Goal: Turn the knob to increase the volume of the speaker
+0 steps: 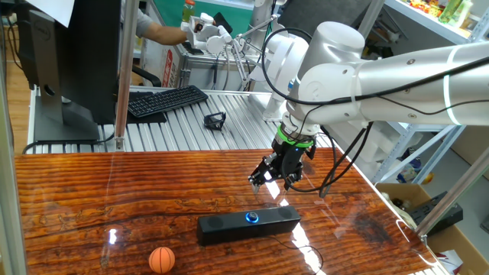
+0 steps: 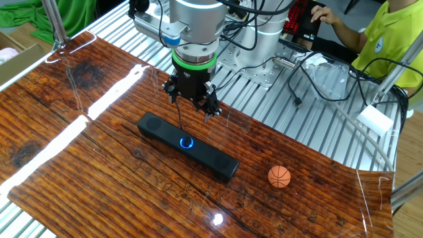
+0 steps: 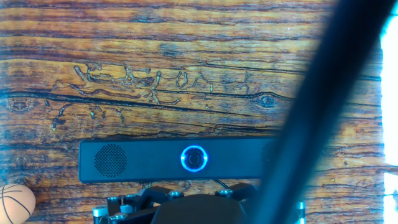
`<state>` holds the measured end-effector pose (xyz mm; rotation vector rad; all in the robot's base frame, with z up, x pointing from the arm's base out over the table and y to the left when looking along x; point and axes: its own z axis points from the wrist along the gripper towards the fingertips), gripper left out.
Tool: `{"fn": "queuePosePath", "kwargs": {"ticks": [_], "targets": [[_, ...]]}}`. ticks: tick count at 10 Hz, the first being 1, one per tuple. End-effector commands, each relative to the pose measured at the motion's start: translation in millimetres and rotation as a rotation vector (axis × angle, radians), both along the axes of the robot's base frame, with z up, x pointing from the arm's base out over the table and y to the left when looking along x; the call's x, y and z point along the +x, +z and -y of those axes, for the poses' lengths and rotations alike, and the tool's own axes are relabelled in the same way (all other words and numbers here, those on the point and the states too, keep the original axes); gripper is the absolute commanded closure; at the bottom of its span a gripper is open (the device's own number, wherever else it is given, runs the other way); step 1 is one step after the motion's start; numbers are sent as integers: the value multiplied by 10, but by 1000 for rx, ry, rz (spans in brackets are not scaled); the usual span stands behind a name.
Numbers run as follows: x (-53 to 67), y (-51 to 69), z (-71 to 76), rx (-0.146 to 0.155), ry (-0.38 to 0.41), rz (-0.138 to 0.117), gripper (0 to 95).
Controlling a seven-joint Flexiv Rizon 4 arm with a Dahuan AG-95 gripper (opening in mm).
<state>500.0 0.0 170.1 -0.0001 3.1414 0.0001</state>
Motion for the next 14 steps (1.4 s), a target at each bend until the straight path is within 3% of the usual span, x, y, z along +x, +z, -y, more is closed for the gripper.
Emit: {"fn": "queuePosePath", "kwargs": {"ticks": [1, 14], "targets": [[0, -2, 0, 31, 75, 16, 950], [-10, -24, -9, 33, 79, 16, 950]]}}
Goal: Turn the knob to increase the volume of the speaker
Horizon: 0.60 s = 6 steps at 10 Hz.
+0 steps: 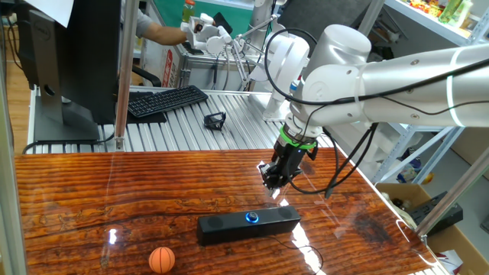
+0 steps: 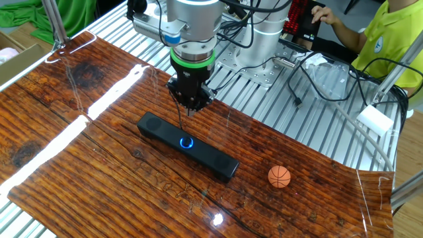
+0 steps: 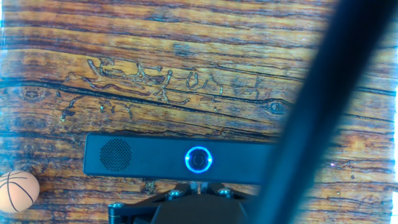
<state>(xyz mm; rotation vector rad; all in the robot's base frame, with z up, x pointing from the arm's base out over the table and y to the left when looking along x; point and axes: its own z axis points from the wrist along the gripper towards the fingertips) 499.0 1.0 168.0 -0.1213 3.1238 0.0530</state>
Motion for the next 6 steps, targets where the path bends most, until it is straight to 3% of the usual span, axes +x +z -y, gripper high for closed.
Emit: {"fn": "queuePosePath", "kwargs": {"ticks": [1, 6], "targets": [[0, -5, -1, -1, 4, 1, 950], [-6, -73, -26, 1, 16, 1, 950]]}}
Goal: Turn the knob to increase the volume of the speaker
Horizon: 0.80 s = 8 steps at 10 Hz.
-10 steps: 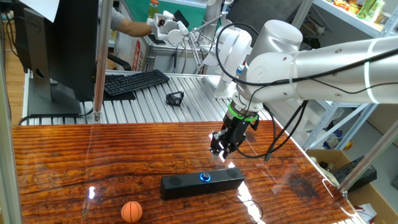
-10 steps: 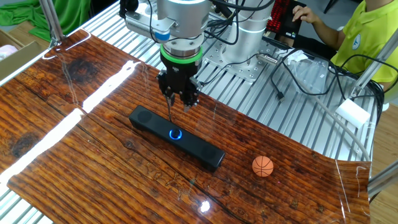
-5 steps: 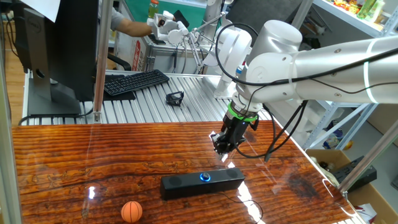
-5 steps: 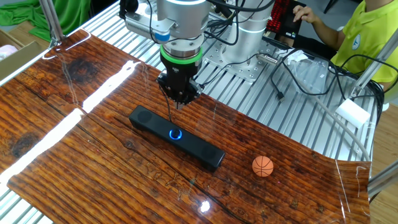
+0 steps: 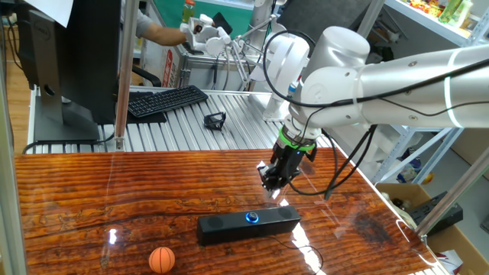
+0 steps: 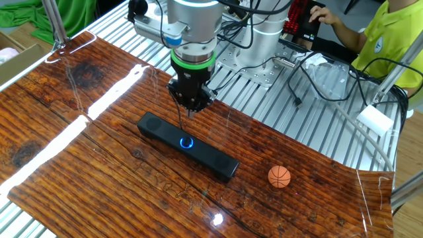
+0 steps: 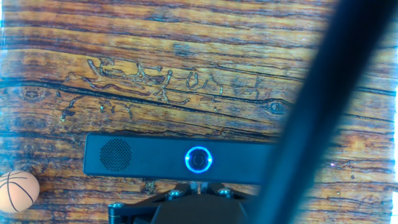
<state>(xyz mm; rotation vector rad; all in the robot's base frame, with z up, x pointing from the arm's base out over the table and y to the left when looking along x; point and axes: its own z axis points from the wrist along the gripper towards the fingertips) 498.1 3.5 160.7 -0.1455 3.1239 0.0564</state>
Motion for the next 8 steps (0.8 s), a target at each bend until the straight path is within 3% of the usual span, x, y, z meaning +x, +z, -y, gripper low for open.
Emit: {"fn": "queuePosePath", "kwargs": {"ticks": [1, 8], "targets": [[-8, -51, -18, -1, -2, 3, 950], [10, -296, -85, 11, -14, 2, 950]]}}
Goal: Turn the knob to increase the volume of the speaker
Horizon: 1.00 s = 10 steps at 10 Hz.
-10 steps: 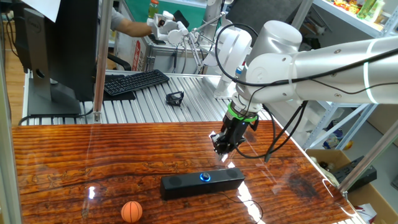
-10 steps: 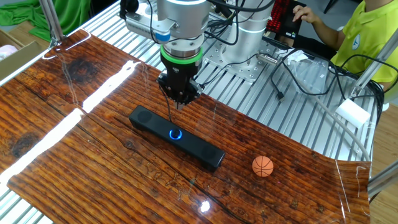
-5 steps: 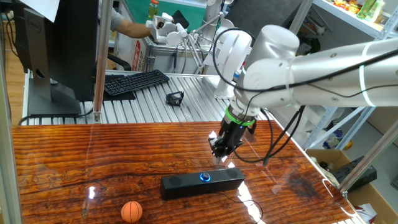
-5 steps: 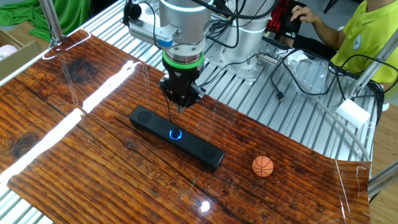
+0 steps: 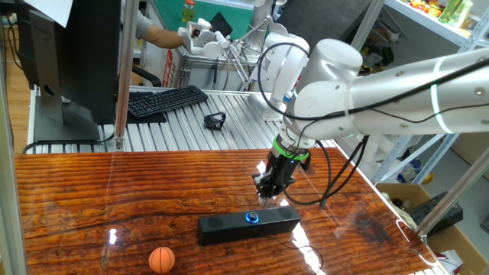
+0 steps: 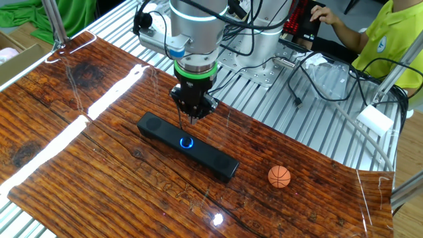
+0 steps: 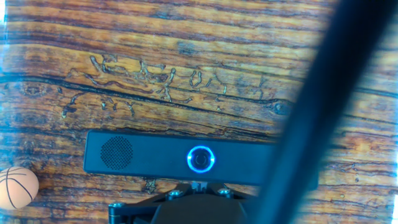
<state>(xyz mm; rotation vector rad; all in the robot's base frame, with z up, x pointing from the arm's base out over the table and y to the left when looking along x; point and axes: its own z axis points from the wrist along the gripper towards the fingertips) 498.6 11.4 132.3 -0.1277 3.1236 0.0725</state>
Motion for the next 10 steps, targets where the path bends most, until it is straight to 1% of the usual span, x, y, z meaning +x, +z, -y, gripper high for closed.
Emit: {"fn": "queuePosePath", "kwargs": {"ticks": [1, 5, 7, 10], "targets": [[11, -33, -11, 1, -3, 1, 950], [65, -152, -33, 4, -10, 0, 950], [119, -198, -40, 6, -14, 0, 950], [191, -229, -42, 5, -18, -5, 950]]}}
